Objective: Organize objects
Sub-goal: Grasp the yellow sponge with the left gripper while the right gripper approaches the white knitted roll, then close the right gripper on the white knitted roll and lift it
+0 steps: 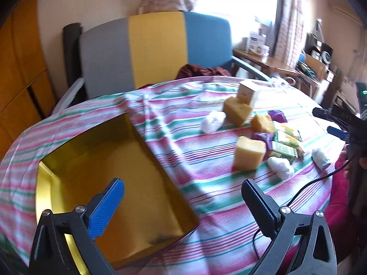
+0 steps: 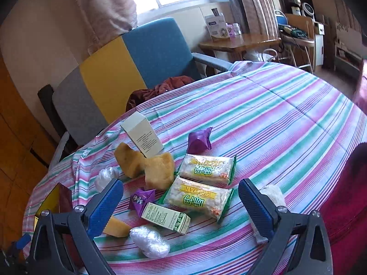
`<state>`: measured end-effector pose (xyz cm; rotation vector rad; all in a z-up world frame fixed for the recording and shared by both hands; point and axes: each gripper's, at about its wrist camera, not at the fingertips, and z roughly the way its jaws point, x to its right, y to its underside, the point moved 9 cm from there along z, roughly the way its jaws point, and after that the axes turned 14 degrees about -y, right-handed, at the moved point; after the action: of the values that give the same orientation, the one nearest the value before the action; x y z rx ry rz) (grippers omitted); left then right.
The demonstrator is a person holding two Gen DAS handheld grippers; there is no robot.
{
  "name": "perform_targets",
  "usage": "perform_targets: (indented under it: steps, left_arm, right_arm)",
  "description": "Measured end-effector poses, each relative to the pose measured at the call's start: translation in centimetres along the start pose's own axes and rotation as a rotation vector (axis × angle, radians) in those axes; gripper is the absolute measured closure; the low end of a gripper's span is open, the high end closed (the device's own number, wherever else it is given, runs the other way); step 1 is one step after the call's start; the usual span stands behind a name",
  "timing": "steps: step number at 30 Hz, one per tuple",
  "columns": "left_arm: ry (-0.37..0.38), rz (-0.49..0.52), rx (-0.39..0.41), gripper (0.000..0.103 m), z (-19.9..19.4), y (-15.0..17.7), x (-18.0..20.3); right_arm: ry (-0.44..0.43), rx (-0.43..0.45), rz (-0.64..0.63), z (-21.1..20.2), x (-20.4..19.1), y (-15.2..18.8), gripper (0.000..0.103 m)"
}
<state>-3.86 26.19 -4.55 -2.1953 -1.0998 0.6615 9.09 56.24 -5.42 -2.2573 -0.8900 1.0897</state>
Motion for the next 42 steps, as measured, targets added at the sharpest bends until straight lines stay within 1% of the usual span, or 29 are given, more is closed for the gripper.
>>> perform_targets:
  steps: [4, 9, 13, 19, 21, 22, 23, 24, 25, 26, 28, 30, 33, 35, 36, 38, 40, 42]
  left_arm:
    - [0.017, 0.087, 0.009, 0.000, 1.3, -1.1, 3.5]
    - [0.067, 0.136, -0.015, 0.000, 3.7, -2.1, 7.5]
    - [0.078, 0.184, -0.032, 0.000, 5.8, -2.6, 10.3]
    - [0.088, 0.235, -0.044, 0.001, 8.4, -3.0, 13.0]
    - [0.089, 0.254, -0.058, 0.006, 9.4, -2.9, 13.6]
    - [0.098, 0.257, -0.069, 0.012, 9.8, -2.8, 13.8]
    - [0.113, 0.257, -0.085, 0.021, 10.3, -2.7, 14.1]
    - [0.123, 0.258, -0.097, 0.027, 10.7, -2.6, 14.3]
    - [0.157, 0.251, -0.112, 0.041, 10.9, -2.4, 14.7]
    - [0.190, 0.236, -0.119, 0.047, 10.8, -2.3, 15.0]
    - [0.182, 0.225, -0.105, 0.048, 10.5, -2.3, 15.1]
    - [0.193, 0.211, -0.103, 0.049, 9.8, -2.1, 15.0]
    - [0.205, 0.200, -0.080, 0.049, 8.4, -2.2, 14.2]
    - [0.211, 0.189, -0.060, 0.048, 7.3, -2.3, 13.2]
    - [0.217, 0.180, -0.056, 0.048, 6.9, -2.3, 12.8]
    - [0.225, 0.157, -0.055, 0.048, 6.2, -2.1, 11.9]
    - [0.229, 0.134, -0.056, 0.048, 5.6, -1.9, 11.2]
    - [0.233, 0.116, -0.060, 0.048, 5.2, -1.6, 10.7]
  right_arm:
    - [-0.006, -0.007, 0.016, 0.1, 0.4, 0.1, 0.001]
    - [-0.001, -0.016, 0.072, 0.4, 1.7, 0.3, 0.001]
    - [0.004, -0.017, 0.127, 0.4, 2.9, 0.4, 0.001]
    - [-0.002, -0.021, 0.156, 0.6, 3.4, 0.4, 0.001]
    - [-0.003, -0.021, 0.161, 0.6, 3.4, 0.4, 0.001]
    - [-0.005, -0.020, 0.165, 0.6, 3.5, 0.4, 0.001]
    - [-0.005, -0.020, 0.168, 0.6, 3.5, 0.4, 0.001]
    - [-0.004, -0.021, 0.171, 0.6, 3.6, 0.4, 0.001]
    - [0.000, -0.022, 0.174, 0.7, 3.7, 0.4, 0.001]
    - [0.005, -0.024, 0.176, 0.7, 3.8, 0.4, 0.001]
    - [0.010, -0.032, 0.177, 0.7, 3.9, 0.4, 0.001]
    - [0.022, -0.037, 0.170, 0.1, 4.2, 0.1, 0.001]
    - [0.092, -0.001, 0.139, -2.6, 5.9, -1.9, 0.001]
    - [0.126, -0.005, 0.148, -3.9, 7.3, -2.9, 0.001]
    - [0.145, -0.017, 0.155, -4.3, 8.0, -3.1, 0.001]
    - [0.188, -0.081, 0.160, -4.5, 9.2, -2.9, 0.001]
    - [0.226, -0.195, 0.137, -3.6, 9.9, -1.7, 0.004]
    - [0.253, -0.317, 0.083, -2.2, 10.0, -0.1, 0.006]
